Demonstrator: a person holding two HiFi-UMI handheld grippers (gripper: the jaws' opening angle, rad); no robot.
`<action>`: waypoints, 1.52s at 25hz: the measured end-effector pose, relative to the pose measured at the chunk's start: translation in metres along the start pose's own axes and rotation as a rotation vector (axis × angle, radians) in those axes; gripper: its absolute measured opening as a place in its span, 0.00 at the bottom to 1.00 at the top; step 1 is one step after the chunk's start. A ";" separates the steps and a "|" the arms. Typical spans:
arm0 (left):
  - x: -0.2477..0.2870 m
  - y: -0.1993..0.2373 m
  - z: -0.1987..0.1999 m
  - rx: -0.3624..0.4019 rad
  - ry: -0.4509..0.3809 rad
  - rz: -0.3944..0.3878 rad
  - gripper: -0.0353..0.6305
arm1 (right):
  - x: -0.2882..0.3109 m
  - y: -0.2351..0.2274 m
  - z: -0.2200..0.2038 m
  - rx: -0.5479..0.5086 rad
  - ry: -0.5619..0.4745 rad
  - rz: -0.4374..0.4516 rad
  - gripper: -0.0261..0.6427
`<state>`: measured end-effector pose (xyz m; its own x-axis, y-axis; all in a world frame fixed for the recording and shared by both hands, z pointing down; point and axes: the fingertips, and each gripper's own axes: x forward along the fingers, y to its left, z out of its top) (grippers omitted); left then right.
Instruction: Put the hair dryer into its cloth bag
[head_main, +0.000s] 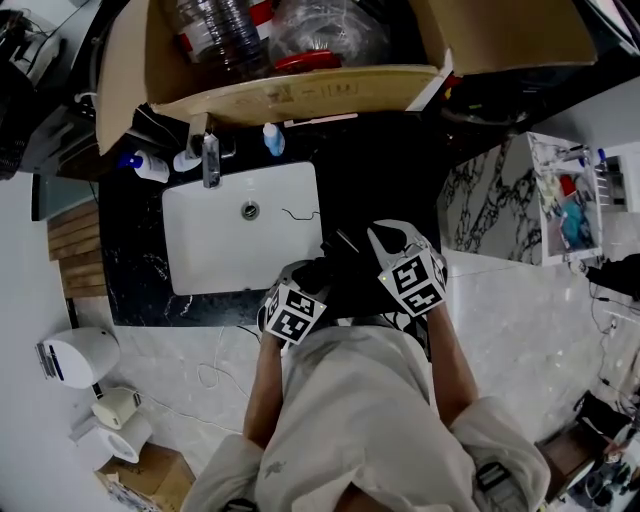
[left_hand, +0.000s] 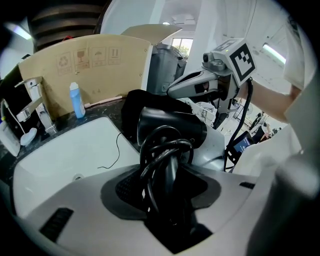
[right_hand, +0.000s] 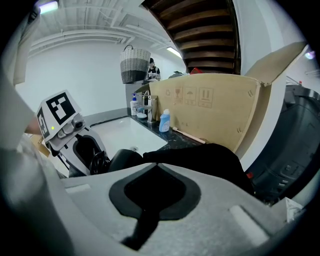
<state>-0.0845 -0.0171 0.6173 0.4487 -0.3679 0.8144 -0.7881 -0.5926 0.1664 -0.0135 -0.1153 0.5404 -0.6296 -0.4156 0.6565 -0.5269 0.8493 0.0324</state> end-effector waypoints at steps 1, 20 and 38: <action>0.001 0.000 0.001 0.001 -0.001 -0.003 0.36 | -0.001 0.000 0.001 0.000 -0.003 -0.001 0.05; 0.017 0.013 0.028 -0.012 -0.032 -0.011 0.36 | -0.013 0.012 0.014 -0.004 -0.028 -0.004 0.05; 0.035 0.027 0.053 -0.015 -0.058 0.008 0.36 | -0.007 0.024 0.013 0.021 -0.017 -0.007 0.05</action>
<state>-0.0677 -0.0835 0.6207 0.4659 -0.4139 0.7821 -0.7977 -0.5790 0.1688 -0.0288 -0.0958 0.5268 -0.6356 -0.4269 0.6433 -0.5430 0.8395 0.0206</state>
